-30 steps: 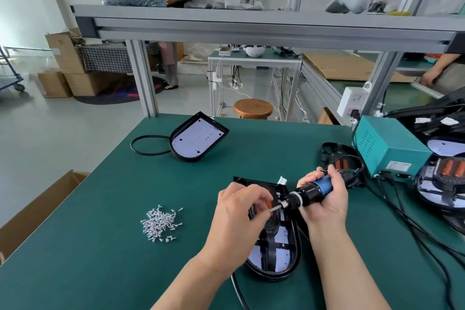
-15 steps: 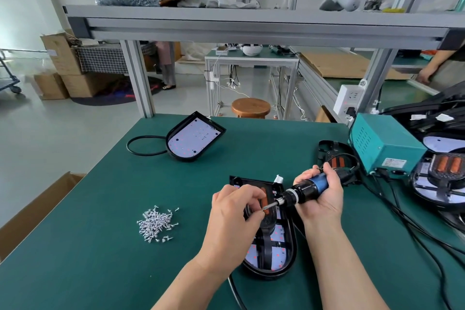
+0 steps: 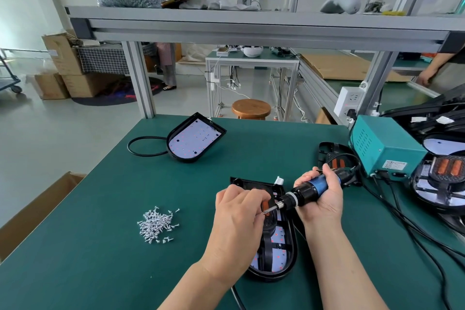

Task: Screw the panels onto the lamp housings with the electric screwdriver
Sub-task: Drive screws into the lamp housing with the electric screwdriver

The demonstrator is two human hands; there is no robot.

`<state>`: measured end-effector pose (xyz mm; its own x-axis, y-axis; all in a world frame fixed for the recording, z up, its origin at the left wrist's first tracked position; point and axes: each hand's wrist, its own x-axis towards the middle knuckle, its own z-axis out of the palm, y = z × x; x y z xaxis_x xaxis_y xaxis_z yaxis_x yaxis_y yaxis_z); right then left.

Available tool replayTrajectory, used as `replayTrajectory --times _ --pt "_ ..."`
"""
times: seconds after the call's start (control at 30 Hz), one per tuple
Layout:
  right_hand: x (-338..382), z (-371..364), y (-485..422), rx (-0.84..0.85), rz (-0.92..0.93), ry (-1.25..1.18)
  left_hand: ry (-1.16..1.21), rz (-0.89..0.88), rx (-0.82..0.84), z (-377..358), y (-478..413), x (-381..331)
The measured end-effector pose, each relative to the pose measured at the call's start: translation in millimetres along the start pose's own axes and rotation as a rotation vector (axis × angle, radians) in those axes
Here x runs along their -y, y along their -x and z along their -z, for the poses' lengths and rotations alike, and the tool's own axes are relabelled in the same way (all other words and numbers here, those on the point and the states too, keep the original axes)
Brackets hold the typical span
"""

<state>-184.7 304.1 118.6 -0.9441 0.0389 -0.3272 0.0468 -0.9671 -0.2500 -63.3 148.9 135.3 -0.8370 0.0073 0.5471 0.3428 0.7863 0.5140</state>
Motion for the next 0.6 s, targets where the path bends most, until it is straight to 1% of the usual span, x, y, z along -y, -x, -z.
replayTrajectory --times 0.17,0.33,0.5,0.6 --pt "-0.2 0.7 -0.3 -0.001 -0.003 0.013 0.020 0.049 -0.002 -1.5 1.6 0.7" --pt "-0.4 0.2 -1.0 -0.003 -0.003 0.022 -0.001 0.052 -0.032 -3.7 1.1 0.5" --pt "-1.7 -2.4 0.8 -0.010 0.010 0.042 -0.067 -0.064 -0.054 -5.8 2.4 -2.5" --pt "-3.4 -2.0 2.4 -0.021 0.015 0.035 -0.079 -0.071 -0.040 -4.9 -1.0 -5.0"
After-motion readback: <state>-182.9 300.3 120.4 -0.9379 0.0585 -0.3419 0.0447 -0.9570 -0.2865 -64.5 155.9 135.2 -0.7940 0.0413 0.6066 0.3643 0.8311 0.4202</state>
